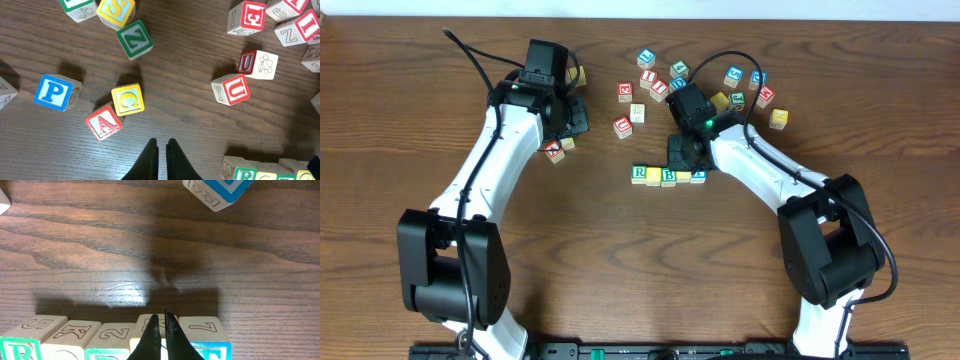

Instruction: Spell out ROBOT

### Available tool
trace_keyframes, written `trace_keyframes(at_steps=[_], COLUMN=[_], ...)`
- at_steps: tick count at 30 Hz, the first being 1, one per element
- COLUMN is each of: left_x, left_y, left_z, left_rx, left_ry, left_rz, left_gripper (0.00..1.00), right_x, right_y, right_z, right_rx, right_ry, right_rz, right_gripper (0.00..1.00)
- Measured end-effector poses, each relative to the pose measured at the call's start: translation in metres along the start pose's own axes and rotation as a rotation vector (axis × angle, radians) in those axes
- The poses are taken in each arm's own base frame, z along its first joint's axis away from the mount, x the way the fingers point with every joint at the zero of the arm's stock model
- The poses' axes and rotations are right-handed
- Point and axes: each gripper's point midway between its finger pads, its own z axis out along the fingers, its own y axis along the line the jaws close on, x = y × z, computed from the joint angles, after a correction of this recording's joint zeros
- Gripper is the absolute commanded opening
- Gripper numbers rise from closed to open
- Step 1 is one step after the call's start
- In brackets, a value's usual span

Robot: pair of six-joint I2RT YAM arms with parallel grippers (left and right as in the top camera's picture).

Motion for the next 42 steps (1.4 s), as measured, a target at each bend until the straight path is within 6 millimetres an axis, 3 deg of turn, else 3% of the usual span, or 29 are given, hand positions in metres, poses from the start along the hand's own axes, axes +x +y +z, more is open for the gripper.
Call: trace_keyframes(at_steps=[42], left_x=[-0.0023], left_y=[-0.0009], left_z=[0.0000], left_rx=[0.004], left_ry=[-0.009], left_rz=[0.003], left_gripper=[0.08], right_x=[0.0026], right_y=[0.0008], right_z=[0.0002], right_rx=[-0.010], right_ry=[0.014], right_rz=[-0.011], right_gripper=[0.01])
